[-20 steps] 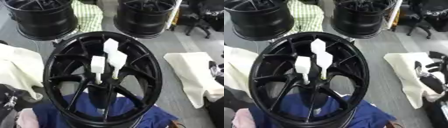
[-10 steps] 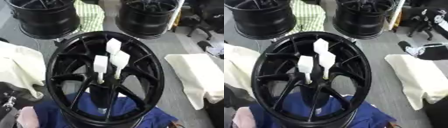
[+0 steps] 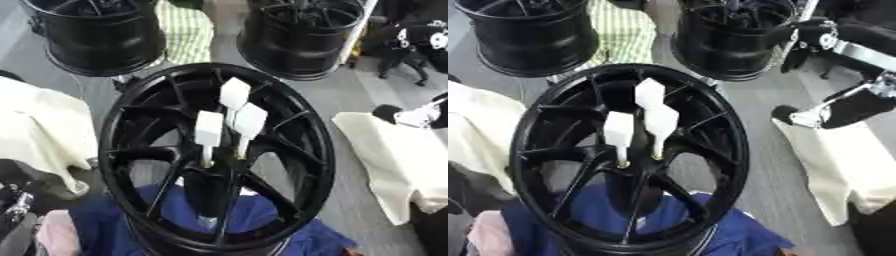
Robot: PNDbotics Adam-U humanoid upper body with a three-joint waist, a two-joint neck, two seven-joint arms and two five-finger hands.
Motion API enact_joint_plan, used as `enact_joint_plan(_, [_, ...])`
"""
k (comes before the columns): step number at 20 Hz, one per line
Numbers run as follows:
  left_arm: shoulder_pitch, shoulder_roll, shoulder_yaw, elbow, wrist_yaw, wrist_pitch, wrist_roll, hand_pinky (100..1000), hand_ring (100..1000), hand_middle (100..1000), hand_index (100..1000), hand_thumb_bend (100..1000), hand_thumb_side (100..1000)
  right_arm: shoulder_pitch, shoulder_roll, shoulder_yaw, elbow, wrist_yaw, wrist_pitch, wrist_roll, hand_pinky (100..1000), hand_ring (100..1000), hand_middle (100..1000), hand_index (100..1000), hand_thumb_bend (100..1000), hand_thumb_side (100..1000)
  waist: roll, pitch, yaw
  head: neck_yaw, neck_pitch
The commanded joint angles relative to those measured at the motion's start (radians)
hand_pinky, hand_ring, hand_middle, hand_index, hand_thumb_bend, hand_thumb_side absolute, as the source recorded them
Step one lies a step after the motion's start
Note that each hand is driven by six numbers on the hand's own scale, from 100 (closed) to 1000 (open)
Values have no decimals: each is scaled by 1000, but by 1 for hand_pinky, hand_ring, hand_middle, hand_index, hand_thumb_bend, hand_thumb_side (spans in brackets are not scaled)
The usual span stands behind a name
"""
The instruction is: Pull the pin out of the wheel hub.
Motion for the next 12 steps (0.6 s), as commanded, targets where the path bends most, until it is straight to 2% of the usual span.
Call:
enact_joint_plan(1, [-16,24,-5,-15,-1,-4,-8,581,474,510,724,100,588,-44,-9,16,-12,-12,0,40,648,641,884,947,446,180,3,-5,5,-8,-19])
enact_joint_plan(12, [-32,24,-12,-13,8,-14,-26,583,474,512,724,100,592,-179,78,91,13,-7,36,117,636,626,892,943,464,176,4,9,24,-31,-37])
